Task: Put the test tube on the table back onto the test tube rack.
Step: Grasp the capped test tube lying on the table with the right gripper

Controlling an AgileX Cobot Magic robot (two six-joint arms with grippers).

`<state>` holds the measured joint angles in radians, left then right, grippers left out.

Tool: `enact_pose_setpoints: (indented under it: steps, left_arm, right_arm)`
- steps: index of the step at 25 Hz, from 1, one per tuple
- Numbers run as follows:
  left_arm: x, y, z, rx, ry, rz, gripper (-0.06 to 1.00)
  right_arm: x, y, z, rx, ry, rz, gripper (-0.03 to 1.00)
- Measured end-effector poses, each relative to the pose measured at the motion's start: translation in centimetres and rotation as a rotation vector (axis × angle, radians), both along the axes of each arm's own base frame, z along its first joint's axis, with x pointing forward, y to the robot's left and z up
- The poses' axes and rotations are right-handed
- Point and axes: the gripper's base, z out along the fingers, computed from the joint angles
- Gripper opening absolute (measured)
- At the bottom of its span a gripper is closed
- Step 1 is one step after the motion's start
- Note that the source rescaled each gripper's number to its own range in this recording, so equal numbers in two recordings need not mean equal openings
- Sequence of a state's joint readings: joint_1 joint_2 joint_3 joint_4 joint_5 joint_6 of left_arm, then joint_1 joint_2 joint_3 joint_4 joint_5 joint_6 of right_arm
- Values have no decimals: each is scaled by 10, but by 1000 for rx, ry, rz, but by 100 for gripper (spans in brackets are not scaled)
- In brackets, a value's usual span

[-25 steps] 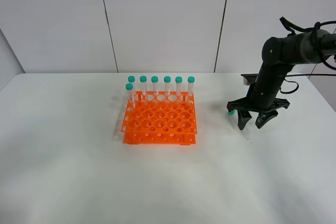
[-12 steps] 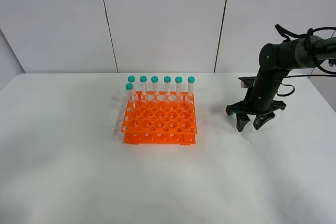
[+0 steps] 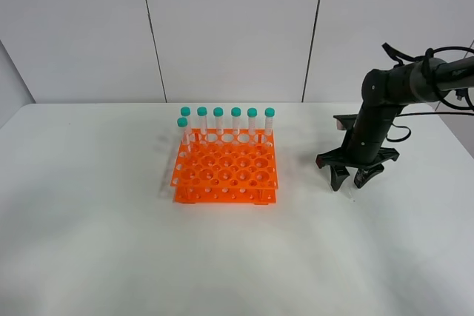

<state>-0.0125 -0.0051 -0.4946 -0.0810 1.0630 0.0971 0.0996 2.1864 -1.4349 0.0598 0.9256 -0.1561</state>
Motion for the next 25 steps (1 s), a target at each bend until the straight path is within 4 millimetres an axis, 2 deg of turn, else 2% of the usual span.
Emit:
enact_pose_setpoints:
  steps: [13, 14, 16, 18, 19, 25]
  left_arm:
    - [0, 0, 0, 0, 0, 0, 100]
    - [0, 0, 0, 0, 0, 0, 100]
    - [0, 0, 0, 0, 0, 0, 100]
    - [0, 0, 0, 0, 0, 0, 100]
    - [0, 0, 0, 0, 0, 0, 100]
    - [0, 0, 0, 0, 0, 0, 100]
  right_arm:
    - [0, 1, 0, 10, 0, 9, 63]
    - [0, 1, 0, 10, 1, 9, 59]
    - [0, 1, 0, 7, 2, 12, 42]
    - [0, 0, -1, 1, 5, 5, 13]
    - [0, 0, -1, -3, 6, 3, 2]
    - [-1, -3, -1, -29, 14, 12, 0]
